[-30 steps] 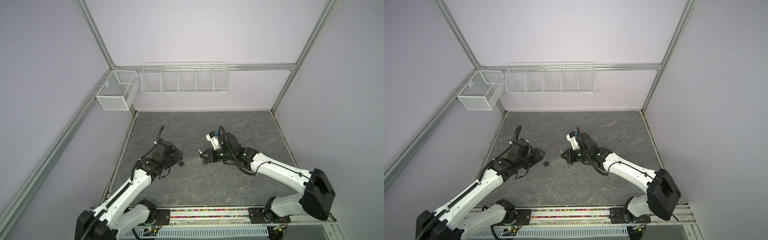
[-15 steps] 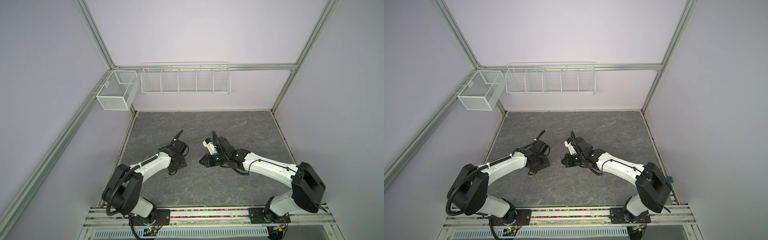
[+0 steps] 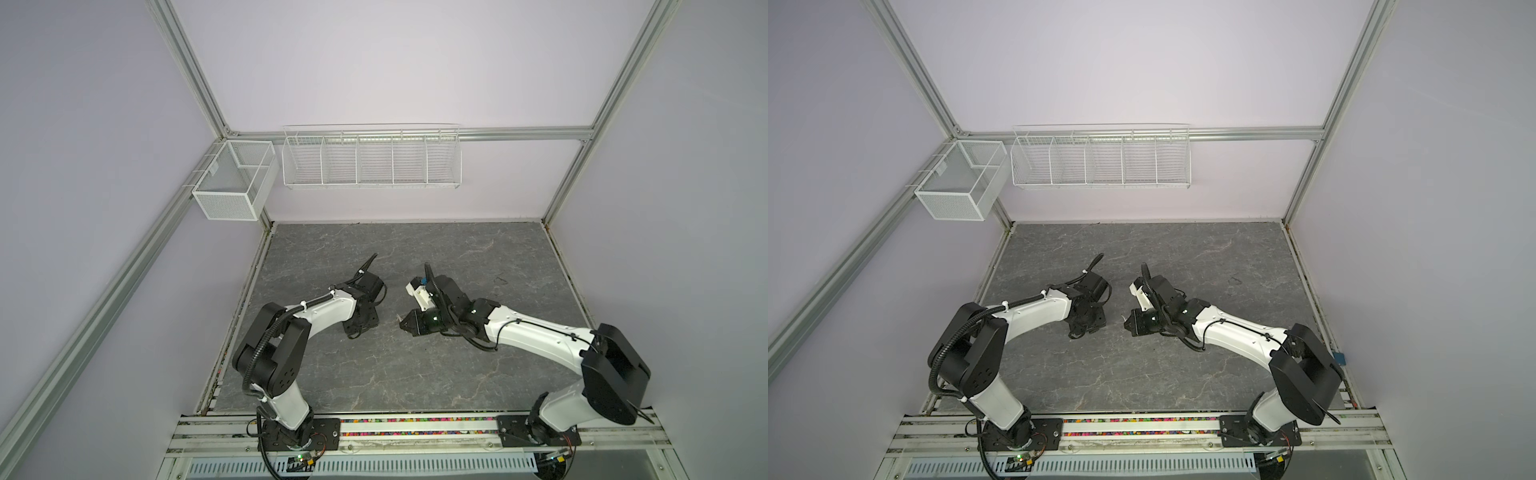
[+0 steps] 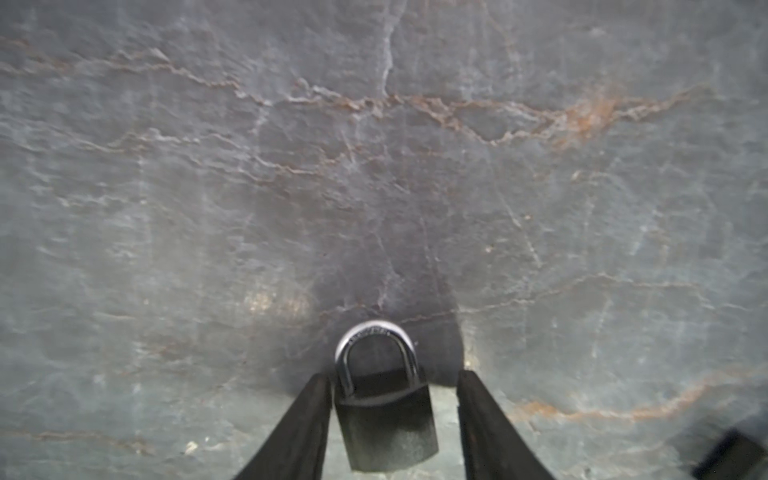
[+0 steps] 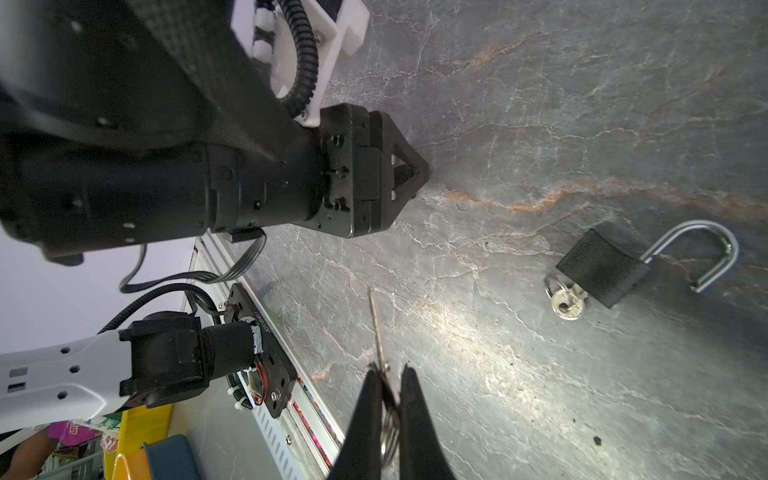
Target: Unlock with the key
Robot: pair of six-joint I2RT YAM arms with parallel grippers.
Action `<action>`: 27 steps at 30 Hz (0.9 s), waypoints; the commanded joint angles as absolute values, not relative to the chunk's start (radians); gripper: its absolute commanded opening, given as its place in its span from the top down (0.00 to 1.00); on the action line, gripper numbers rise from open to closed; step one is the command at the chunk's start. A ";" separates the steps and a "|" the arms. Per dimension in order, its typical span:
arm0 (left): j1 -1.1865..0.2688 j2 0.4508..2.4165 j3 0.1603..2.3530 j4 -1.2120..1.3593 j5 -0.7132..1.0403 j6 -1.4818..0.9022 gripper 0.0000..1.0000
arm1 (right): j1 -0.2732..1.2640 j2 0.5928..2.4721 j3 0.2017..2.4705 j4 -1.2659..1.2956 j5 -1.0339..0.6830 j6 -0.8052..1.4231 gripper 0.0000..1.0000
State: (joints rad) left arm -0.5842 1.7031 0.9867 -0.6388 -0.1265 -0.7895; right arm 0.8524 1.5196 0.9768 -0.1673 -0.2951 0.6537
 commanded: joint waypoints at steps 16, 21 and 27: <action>-0.609 1.700 0.997 -0.691 -0.105 -0.764 0.82 | 0.850 1.542 0.961 -0.151 -0.272 0.669 0.94; -0.609 1.623 0.986 -0.661 -0.070 -0.814 0.90 | 0.868 1.547 0.969 -0.170 -0.250 0.680 0.94; -0.609 1.466 0.949 -0.577 -0.025 -0.959 0.95 | 0.955 1.575 0.988 -0.159 -0.158 0.743 0.94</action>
